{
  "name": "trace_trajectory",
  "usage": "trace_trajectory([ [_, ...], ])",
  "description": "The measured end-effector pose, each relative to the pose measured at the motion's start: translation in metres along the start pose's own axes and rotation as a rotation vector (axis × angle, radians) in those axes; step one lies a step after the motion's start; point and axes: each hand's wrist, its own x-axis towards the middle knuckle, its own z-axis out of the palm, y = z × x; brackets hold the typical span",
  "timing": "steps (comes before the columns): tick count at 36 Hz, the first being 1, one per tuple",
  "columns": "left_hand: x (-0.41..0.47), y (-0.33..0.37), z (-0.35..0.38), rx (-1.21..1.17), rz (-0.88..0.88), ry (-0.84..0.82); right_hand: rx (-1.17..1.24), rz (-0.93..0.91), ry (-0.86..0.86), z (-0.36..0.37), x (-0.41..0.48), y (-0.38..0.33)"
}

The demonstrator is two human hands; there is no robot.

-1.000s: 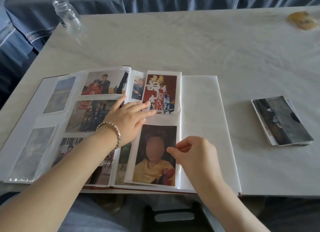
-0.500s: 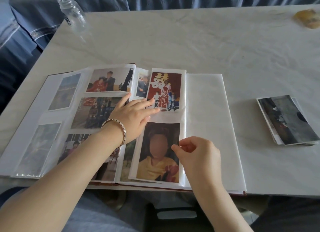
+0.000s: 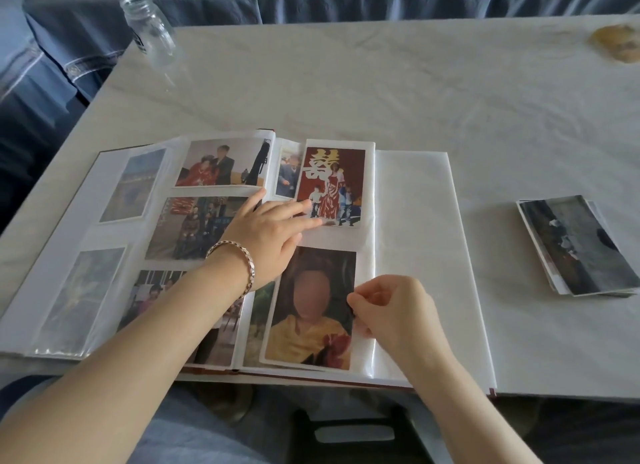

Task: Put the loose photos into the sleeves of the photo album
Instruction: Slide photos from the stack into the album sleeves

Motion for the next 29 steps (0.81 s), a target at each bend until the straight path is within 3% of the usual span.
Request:
trace_trajectory([
  [3,-0.002,0.007,-0.004,-0.051,-0.076,0.074,-0.162,-0.086,0.016,-0.005,-0.001,-0.002],
  [7,-0.004,0.024,-0.015,-0.251,-0.376,0.105,-0.217,-0.126,0.027,-0.017,0.002,0.001],
  [9,-0.003,0.028,-0.019,-0.360,-0.527,0.050,-0.188,-0.144,0.037,-0.021,0.006,0.004],
  [12,0.000,0.032,-0.022,-0.711,-0.715,-0.011,-0.052,-0.122,0.044,-0.026,0.012,0.006],
  [15,0.005,0.034,-0.025,-0.926,-0.821,-0.036,-0.015,-0.101,0.003,-0.032,0.017,0.005],
  [22,0.004,0.041,-0.032,-1.007,-0.782,-0.032,-0.015,-0.107,-0.065,-0.038,0.020,0.005],
  [25,0.005,0.051,-0.040,-1.032,-0.682,-0.008,0.067,-0.110,-0.065,-0.043,0.020,0.005],
  [29,0.011,0.079,-0.048,-0.968,-0.414,0.027,0.267,-0.122,-0.072,-0.057,0.016,-0.001],
])
